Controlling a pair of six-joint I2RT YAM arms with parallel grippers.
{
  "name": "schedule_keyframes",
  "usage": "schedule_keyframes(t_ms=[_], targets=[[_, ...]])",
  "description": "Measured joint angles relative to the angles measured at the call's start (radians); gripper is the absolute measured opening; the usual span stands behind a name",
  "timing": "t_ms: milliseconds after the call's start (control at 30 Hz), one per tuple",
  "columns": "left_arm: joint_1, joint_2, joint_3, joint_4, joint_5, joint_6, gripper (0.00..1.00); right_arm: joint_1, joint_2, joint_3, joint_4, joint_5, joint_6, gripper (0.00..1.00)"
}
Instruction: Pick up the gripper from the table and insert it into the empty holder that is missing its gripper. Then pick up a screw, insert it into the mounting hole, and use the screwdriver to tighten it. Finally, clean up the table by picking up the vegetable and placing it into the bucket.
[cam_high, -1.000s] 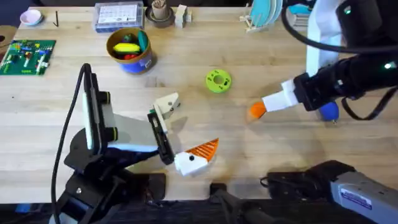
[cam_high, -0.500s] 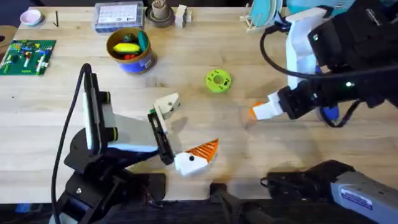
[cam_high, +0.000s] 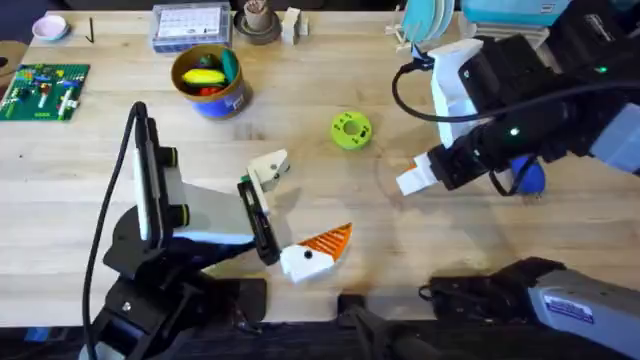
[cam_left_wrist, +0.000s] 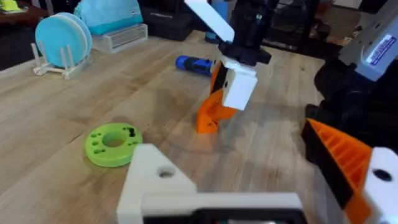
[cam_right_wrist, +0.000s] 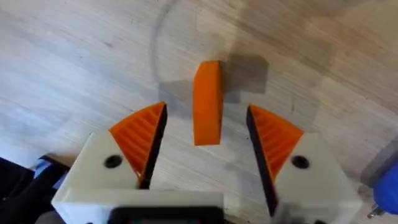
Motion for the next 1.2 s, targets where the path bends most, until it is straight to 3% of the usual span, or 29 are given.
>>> schedule_keyframes(t_ms=[67,167,200,233,267,433,567,667,967,1200], targets=[[0.0,0.0,0.0,0.0,0.0,0.0,0.993,0.0,0.008,0.0,0.006,0.0,0.0,0.802],[0.0,0.0,0.0,0.0,0.0,0.0,0.993,0.0,0.008,0.0,0.008,0.001,0.0,0.596],[0.0,0.0,0.0,0.0,0.0,0.0,0.993,0.0,0.008,0.0,0.012,0.001,0.0,0.198],[0.0,0.0,0.0,0.0,0.0,0.0,0.993,0.0,0.008,0.0,0.017,0.002,0.004,0.052],[0.0,0.0,0.0,0.0,0.0,0.0,0.993,0.0,0.008,0.0,0.019,0.004,0.003,0.021],[0.0,0.0,0.0,0.0,0.0,0.0,0.993,0.0,0.008,0.03,-0.07,0.004,0.003,0.013],[0.0,0.0,0.0,0.0,0.0,0.0,0.993,0.0,-0.015,0.137,-0.209,0.003,0.003,0.01],[0.0,0.0,0.0,0.0,0.0,0.0,0.993,0.0,-0.084,0.231,-0.218,0.004,0.004,0.009],[0.0,0.0,0.0,0.0,0.0,0.0,0.993,0.0,-0.325,0.27,-0.004,-0.077,0.063,0.009],[0.0,0.0,0.0,0.0,0.0,0.0,0.993,0.0,-0.358,0.073,0.336,-0.372,0.252,0.009]])
